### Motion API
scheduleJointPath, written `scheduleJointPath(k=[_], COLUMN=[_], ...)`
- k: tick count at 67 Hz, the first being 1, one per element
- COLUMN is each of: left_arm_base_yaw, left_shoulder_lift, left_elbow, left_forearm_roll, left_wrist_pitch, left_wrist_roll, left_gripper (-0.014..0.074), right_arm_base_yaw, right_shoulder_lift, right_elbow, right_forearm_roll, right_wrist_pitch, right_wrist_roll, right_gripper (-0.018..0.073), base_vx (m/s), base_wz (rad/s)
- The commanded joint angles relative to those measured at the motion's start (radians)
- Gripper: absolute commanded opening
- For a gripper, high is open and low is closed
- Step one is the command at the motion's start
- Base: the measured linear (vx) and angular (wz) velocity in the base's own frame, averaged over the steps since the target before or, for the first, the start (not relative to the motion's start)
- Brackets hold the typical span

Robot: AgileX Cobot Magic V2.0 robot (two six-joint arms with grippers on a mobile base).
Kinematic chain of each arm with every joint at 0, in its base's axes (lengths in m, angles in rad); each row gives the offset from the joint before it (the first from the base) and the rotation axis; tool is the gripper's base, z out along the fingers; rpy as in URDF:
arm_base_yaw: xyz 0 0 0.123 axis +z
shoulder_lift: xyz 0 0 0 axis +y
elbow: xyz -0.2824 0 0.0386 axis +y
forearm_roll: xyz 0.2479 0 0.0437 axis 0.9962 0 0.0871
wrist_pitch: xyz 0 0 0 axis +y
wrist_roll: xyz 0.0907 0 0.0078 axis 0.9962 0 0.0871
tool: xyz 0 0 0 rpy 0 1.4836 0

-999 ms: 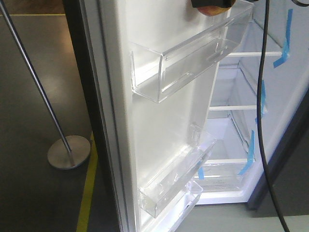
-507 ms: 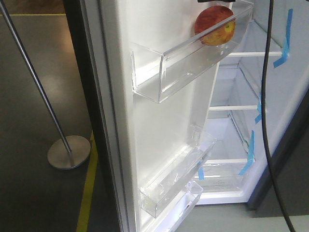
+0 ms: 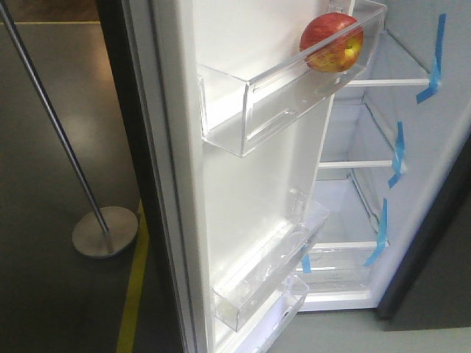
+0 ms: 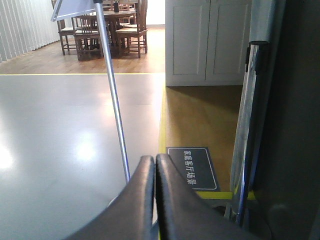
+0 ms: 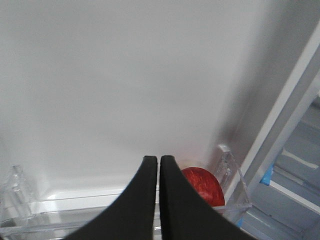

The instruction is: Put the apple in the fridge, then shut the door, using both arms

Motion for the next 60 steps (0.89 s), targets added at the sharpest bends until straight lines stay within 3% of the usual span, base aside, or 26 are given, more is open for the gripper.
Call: scheduleJointPath(k=[1, 12, 29, 43, 52, 60], left_arm_base_yaw=[-0.004, -0.004, -0.004, -0.004, -0.004, -0.004], left_shoulder_lift=[-0.014, -0.014, -0.014, -0.014, -0.014, -0.014], left_elbow=[0.016, 0.016, 0.016, 0.010, 0.008, 0.008], left_forearm_roll=[-0.006, -0.007, -0.104, -0.108, -0.200, -0.256], left_wrist_pitch=[-0.070, -0.085, -0.202, -0.297, -0.368, -0.413], left_wrist_roll=[0.000, -0.001, -0.106, -0.121, -0.284, -0.352], left_gripper=[-0.0008, -0.0008, -0.0008, -0.0008, -0.0008, -0.0008], right_arm_base_yaw=[-0.002, -0.002, -0.002, -0.002, -0.002, -0.002], right_shoulder_lift=[-0.106, -0.289, -0.655, -0.892, -0.986, -1.022], right_elbow=[0.037, 0.290, 0.928, 1.336, 1.469, 1.506], right_forearm_roll=[-0.005, -0.017, -0.053, -0.055, -0.055, -0.055], right_wrist_pitch=[0.014, -0.004, -0.262, -0.292, -0.320, -0.338], right_wrist_roll=[0.016, 0.000, -0.014, -0.003, 0.047, 0.075], right_gripper=[-0.0006, -0.0005, -0.0005, -0.0005, -0.0005, -0.0005], base_vx=[0.00, 0.00, 0.00, 0.00, 0.00, 0.00], base_wz=[0.00, 0.00, 0.00, 0.00, 0.00, 0.00])
